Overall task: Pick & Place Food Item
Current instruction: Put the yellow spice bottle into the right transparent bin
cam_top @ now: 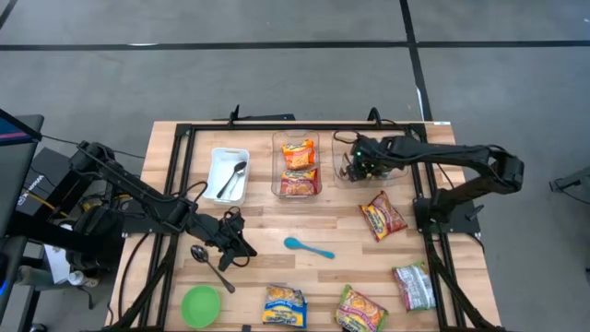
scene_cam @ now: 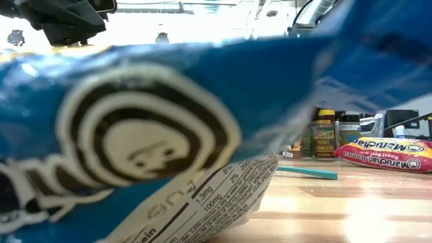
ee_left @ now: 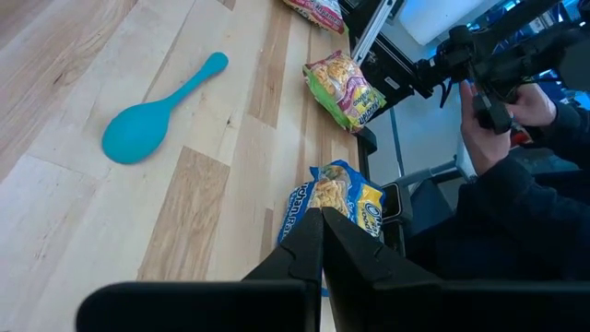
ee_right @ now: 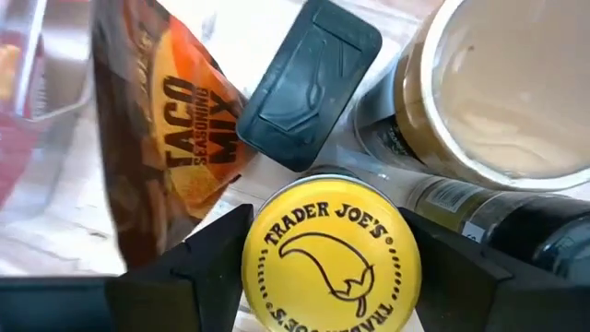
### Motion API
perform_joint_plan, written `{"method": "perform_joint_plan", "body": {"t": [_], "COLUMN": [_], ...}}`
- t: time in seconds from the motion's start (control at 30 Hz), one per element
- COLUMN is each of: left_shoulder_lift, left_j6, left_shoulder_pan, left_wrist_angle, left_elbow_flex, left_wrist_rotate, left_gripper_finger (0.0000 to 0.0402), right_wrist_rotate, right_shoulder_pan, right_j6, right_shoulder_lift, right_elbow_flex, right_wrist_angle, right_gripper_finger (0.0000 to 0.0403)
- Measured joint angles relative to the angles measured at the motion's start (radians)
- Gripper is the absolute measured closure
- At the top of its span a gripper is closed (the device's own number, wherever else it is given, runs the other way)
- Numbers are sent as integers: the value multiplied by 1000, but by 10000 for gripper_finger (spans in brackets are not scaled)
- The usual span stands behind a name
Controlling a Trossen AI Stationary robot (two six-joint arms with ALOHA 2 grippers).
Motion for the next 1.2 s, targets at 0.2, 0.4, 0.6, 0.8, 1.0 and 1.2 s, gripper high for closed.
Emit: {"method": "perform_joint_plan", "body": {"t": [0.2,0.4,0.6,0.8,1.0,1.2], "left_shoulder_lift": [0,0,0,0,0,0], "left_j6": [0,0,0,0,0,0], "left_shoulder_pan": [0,0,0,0,0,0], "left_wrist_angle": [2,2,2,3,3,3], "left_elbow_flex": [0,0,0,0,0,0], "left_wrist_rotate": [0,0,0,0,0,0], "left_gripper_finger": [402,402,402,402,402,402], "right_wrist_rotate": [25,50,40,41,41,36], "right_shoulder_pan": [0,0,15,40,39,39], "right_j6": [37,39,28,28,53,52], "right_shoulder_lift": [-66,-120,-99,-100,-100,-100], "right_elbow_flex": [0,0,0,0,0,0], "right_wrist_angle": [-22,-38,-46,-45,-48,-52], "right_gripper_finger": [156,156,156,156,156,156]}}
